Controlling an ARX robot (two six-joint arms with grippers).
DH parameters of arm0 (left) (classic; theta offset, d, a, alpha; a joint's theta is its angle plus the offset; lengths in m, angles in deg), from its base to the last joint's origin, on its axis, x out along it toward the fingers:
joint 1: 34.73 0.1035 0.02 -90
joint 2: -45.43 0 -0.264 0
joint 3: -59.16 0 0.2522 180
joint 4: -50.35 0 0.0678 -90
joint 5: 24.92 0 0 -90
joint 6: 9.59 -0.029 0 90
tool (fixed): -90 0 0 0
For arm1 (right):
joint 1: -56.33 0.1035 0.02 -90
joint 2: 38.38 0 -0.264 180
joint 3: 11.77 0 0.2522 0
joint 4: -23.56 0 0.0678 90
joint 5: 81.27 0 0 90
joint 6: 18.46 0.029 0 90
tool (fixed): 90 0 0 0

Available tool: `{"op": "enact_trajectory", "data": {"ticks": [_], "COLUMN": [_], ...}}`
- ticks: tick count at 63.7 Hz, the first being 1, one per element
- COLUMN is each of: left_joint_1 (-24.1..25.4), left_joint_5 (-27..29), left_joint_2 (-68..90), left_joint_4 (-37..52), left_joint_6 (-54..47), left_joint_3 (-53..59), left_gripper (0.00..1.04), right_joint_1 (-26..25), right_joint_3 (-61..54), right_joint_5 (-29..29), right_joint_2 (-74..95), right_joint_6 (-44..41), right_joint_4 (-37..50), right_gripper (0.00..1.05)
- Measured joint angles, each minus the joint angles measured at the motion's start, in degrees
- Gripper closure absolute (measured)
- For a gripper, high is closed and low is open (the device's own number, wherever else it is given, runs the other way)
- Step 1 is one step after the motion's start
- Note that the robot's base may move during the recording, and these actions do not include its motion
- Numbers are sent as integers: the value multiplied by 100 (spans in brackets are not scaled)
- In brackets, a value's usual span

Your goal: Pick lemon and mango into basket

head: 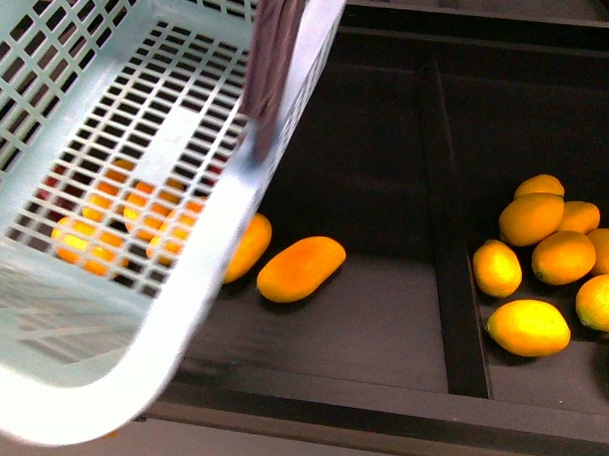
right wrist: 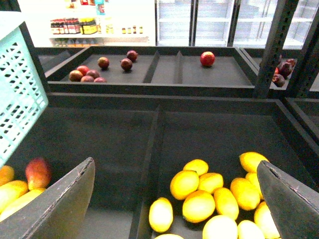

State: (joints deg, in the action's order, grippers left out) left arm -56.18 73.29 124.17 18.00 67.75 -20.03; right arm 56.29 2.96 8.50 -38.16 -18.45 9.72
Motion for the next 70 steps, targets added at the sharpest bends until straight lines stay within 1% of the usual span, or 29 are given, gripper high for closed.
{"op": "enact_trajectory", "data": {"ticks": [2, 7, 12, 18, 27, 38, 46, 66, 69, 70], "left_joint_1": [-46, -140, -264, -529, -984, -1440, -1480, -1421, -1421, -1421], "left_joint_5": [-72, -208, -289, -678, -1373, -1801, -1851, -1722, -1731, -1735], "left_joint_2": [286, 883, 1381, 1934, 2376, 2566, 2568, 2570, 2570, 2570], "left_joint_4": [-44, -46, -92, -179, -249, -286, -286, -286, -286, -286], "left_joint_6": [-741, -1622, -2096, -2490, -2494, -2428, -2426, -2439, -2439, -2439], "left_joint_3": [-240, -686, -1064, -1613, -2280, -2677, -2691, -2693, -2693, -2693], "left_gripper": [88, 88, 88, 88, 88, 88, 88, 88, 88, 88], "right_joint_1": [0, 0, 0, 0, 0, 0, 0, -2, -96, -234], "right_joint_3": [0, 0, 0, 0, 0, 0, 0, 2, 120, 199], "right_joint_5": [2, 2, 24, 24, 22, 24, 24, 31, -17, -111], "right_joint_2": [-2, -2, 0, 0, 0, -2, 0, 7, 199, 411], "right_joint_6": [0, 0, 0, 0, 0, 0, 0, 7, 352, 568], "right_joint_4": [0, 0, 0, 0, 0, 0, 0, -7, -319, -415], "right_gripper": [9, 9, 9, 9, 9, 9, 9, 9, 9, 9]}}
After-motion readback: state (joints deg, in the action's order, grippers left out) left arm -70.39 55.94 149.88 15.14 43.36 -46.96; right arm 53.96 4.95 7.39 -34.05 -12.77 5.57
